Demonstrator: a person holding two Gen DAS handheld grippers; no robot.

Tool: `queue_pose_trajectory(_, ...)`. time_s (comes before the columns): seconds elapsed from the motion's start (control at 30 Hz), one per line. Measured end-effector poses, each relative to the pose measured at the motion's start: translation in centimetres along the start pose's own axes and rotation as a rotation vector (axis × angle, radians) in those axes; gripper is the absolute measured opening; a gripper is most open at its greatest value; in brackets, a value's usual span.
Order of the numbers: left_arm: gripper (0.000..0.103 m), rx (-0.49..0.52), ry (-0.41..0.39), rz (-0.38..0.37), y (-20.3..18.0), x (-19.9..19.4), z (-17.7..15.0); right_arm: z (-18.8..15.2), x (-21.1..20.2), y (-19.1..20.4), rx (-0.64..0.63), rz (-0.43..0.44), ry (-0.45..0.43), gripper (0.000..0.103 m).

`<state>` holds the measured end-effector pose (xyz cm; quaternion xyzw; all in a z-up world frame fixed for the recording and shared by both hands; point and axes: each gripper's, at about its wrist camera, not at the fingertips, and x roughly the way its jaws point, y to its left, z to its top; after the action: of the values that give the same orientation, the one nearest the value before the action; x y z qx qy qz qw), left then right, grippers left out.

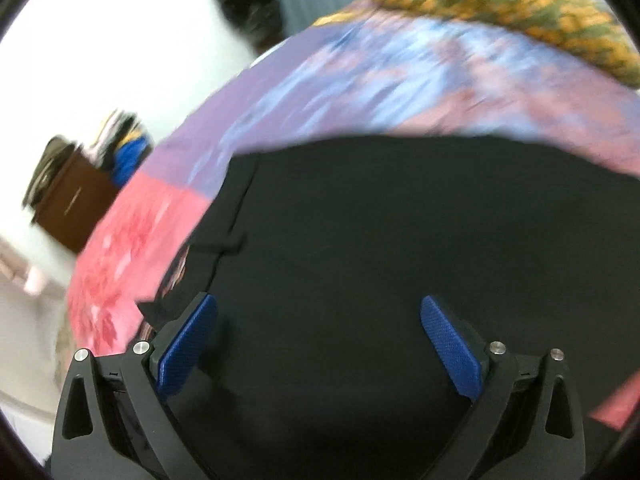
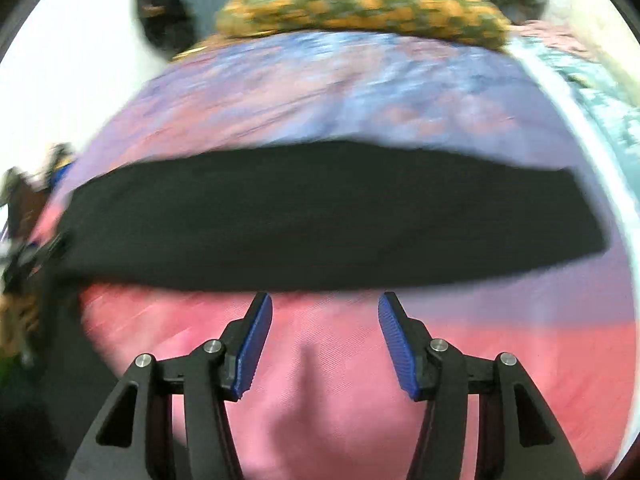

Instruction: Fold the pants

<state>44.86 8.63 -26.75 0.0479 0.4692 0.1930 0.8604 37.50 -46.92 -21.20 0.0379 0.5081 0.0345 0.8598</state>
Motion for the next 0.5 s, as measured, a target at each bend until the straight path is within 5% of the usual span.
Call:
queue_pose_trajectory(0.07, 0.103, -0.102, -0.037, -0.124, 1.7, 0.6, -1.3, 3.9, 1.7, -6.4, 0.03, -0.123, -0.017, 0.061)
queue_pose_trajectory(0.17, 0.102, -0.085, -0.06, -0.11, 1.2, 0.5, -1.6, 7.3, 3.3, -14.8, 0.145, -0.232, -0.004, 0.069)
queue_pose_trajectory(0.3, 0.102, -0.085, -0.078, -0.103, 0.2, 0.4, -1.7, 9.7, 7.0, -25.0, 0.35, -0.248, 0.084, 0.07)
queue_pose_trajectory(0.4, 0.102, -0.083, -0.087, -0.096, 0.0, 0.3, -1.8, 9.4, 9.1, -26.7, 0.373, -0.246, 0.117, 0.069)
queue_pose_trajectory(0.43, 0.102, -0.083, -0.087, -0.096, 0.2, 0.2, -1.7, 9.2, 9.4, -26.8, 0.381, -0.226, 0.107, 0.066)
queue_pose_trajectory(0.5, 0.102, -0.081, -0.085, -0.094, 0.1, 0.2, -1.7, 9.0, 8.3, -25.9, 0.364, -0.197, 0.035, 0.008)
